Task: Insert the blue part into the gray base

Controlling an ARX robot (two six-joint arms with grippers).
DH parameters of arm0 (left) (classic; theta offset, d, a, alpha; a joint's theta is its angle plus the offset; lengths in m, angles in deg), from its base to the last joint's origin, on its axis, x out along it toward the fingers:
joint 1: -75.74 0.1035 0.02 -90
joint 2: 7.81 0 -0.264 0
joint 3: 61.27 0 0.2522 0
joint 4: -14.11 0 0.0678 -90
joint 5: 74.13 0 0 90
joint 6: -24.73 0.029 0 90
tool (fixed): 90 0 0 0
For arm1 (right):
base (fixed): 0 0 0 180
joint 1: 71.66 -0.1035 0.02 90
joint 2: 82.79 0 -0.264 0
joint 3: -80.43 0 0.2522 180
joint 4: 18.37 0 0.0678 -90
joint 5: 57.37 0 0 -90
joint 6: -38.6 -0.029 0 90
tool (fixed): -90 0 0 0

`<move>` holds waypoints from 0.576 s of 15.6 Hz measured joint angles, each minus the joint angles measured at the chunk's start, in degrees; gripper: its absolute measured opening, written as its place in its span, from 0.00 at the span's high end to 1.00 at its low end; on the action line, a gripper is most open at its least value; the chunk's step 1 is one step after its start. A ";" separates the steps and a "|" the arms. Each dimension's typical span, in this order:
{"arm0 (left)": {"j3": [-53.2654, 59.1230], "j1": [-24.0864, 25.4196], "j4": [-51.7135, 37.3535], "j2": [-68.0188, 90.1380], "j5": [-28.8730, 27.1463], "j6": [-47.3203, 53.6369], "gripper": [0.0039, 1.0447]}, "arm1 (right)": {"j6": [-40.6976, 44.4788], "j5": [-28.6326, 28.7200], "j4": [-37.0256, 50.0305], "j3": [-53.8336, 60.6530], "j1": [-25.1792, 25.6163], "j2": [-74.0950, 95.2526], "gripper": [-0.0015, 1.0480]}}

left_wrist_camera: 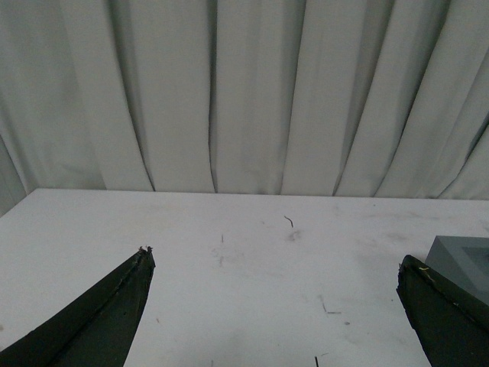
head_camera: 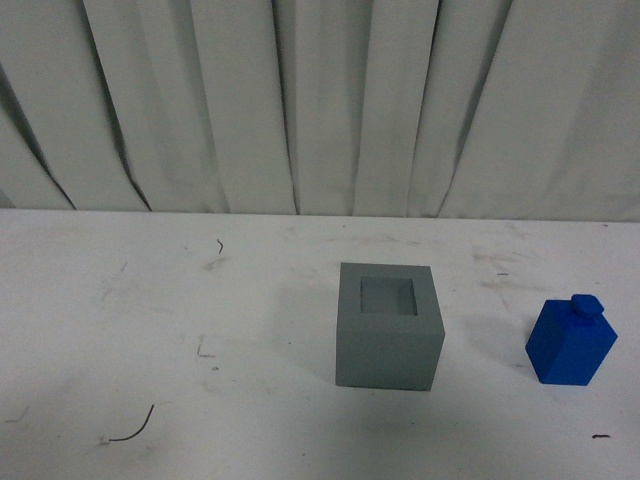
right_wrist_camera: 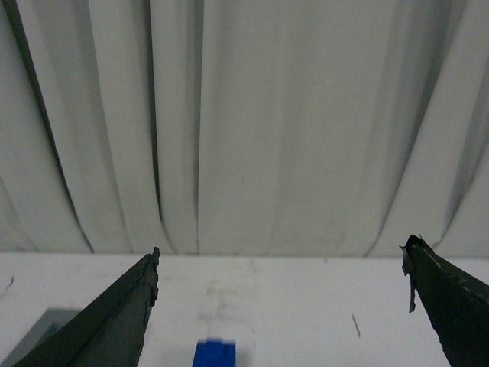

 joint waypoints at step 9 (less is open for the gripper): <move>0.00 0.00 0.00 0.00 0.00 0.00 0.06 | 12.11 1.22 12.72 -40.19 -0.17 58.80 0.06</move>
